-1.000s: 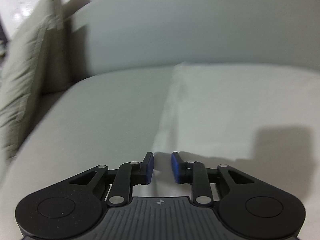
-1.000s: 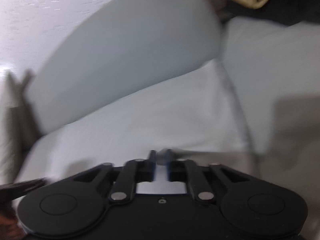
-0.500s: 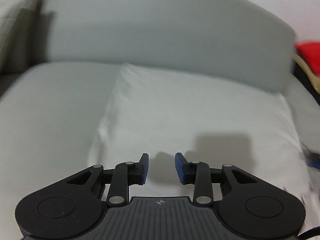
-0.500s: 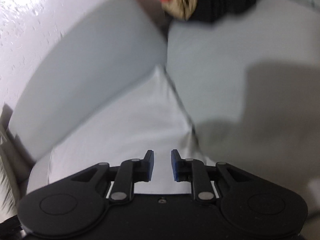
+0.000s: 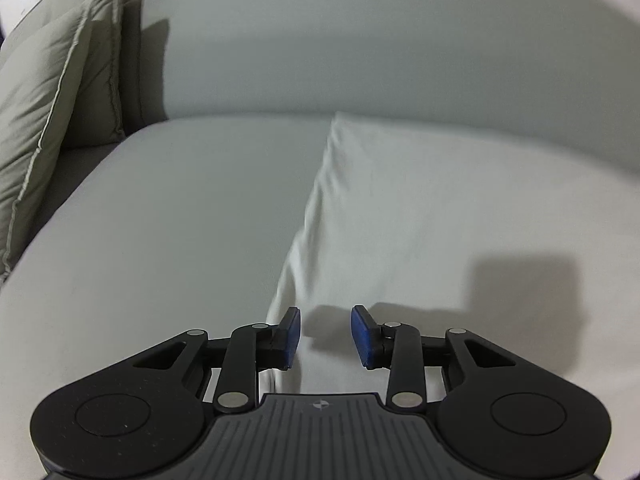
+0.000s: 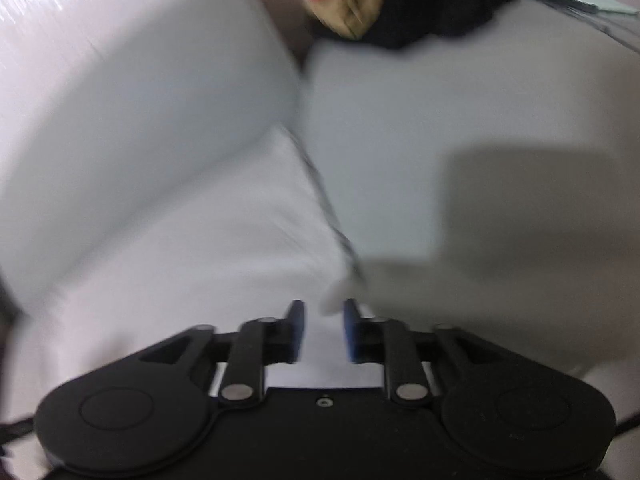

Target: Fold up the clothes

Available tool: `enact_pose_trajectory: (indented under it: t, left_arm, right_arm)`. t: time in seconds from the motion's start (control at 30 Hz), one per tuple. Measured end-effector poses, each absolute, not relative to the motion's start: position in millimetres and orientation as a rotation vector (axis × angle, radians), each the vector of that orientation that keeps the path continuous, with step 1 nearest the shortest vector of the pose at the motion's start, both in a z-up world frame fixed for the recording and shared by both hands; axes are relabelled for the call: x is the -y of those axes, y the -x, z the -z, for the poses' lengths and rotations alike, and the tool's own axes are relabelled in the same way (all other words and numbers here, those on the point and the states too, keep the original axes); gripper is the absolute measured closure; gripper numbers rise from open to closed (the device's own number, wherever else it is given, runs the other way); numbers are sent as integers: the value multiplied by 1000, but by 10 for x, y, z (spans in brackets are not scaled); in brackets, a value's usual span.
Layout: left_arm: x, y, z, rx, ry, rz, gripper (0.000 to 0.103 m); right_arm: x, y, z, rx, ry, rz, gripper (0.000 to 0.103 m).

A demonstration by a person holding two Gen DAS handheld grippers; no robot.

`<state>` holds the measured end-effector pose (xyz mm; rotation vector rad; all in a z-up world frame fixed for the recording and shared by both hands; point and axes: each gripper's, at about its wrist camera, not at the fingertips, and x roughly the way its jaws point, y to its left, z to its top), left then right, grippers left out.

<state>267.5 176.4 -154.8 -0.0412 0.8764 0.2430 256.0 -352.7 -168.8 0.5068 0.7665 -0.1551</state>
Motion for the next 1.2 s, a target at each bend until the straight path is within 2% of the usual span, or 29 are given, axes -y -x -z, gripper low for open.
enact_pose_trajectory:
  t: [0.1, 0.17, 0.2, 0.37, 0.4, 0.5, 0.73, 0.8, 0.83, 0.87, 1.03, 1.2]
  left_arm:
    - [-1821, -2835, 1472, -840, 99, -215, 64]
    - [-1858, -2941, 1421, -815, 137, -196, 63]
    - [-1893, -3041, 1414, -811, 127, -185, 63]
    - [-2005, -3553, 1443, -827, 35, -119, 59]
    - [-2054, -3652, 1471, -841, 56, -96, 59]
    - [-2194, -3956, 1615, -896, 119, -49, 61]
    - [-1987, -4358, 1687, -852, 54, 2, 62]
    - [-1896, -4450, 1684, -843, 24, -11, 72]
    - [-1854, -4462, 1662, -835, 18, -27, 96]
    - [-1814, -4466, 1635, -827, 13, -44, 100]
    - [-1645, -4184, 1382, -712, -60, -86, 100]
    - [-1627, -3599, 935, -612, -56, -85, 100]
  right_arm:
    - [3534, -2641, 1537, -632, -488, 101, 71]
    - [3619, -2795, 1550, -618, -510, 92, 63]
    - [3661, -2873, 1557, -612, -521, 88, 63]
    - [3971, -3408, 1665, -615, -572, 114, 64]
    - [4046, -3516, 1691, -614, -580, 112, 70]
    - [4162, -3723, 1753, -644, -614, 67, 76]
    - [4135, -4373, 1894, -732, -574, -1, 77]
    - [4064, -4448, 1921, -733, -532, 10, 79]
    - [4027, -4463, 1928, -728, -511, 23, 82]
    - [3991, -4478, 1936, -723, -490, 35, 97]
    - [3884, -4198, 1837, -623, -454, 74, 96]
    - [3832, -3735, 1454, -559, -456, 93, 96]
